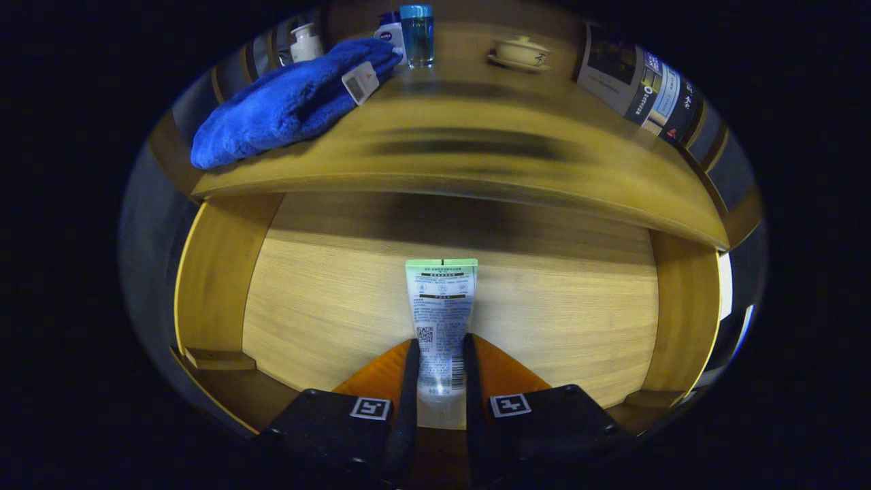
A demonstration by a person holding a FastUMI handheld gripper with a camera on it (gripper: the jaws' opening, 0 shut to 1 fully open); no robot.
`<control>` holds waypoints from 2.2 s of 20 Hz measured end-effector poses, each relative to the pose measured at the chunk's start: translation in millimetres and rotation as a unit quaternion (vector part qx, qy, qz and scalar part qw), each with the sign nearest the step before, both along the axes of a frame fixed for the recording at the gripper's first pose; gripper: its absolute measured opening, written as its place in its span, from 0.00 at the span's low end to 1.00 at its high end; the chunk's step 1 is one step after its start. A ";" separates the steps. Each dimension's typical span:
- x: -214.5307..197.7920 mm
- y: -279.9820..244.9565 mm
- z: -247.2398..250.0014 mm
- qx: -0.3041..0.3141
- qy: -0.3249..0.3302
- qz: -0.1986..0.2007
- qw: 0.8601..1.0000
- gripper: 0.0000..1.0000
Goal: Pull open the drawer, take out the items inside it, and place them on the countertop above the cabinet.
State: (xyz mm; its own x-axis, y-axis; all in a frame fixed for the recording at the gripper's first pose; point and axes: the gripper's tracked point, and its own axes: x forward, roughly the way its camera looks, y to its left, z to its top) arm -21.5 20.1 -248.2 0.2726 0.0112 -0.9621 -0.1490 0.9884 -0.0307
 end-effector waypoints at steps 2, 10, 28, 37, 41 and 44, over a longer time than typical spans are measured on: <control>-1.2 0.4 16.2 0.003 -0.009 0.005 1.000 0.39; -1.6 -2.8 88.0 0.017 -0.043 0.016 0.999 0.39; 163.6 -32.2 145.3 -0.017 -0.152 -0.038 0.987 0.39; 220.4 -27.7 100.4 -0.027 -0.157 -0.055 0.986 0.48; 223.8 -16.0 97.5 -0.021 -0.169 -0.056 0.984 0.66; 223.9 -13.8 106.1 -0.025 -0.186 -0.053 0.981 0.79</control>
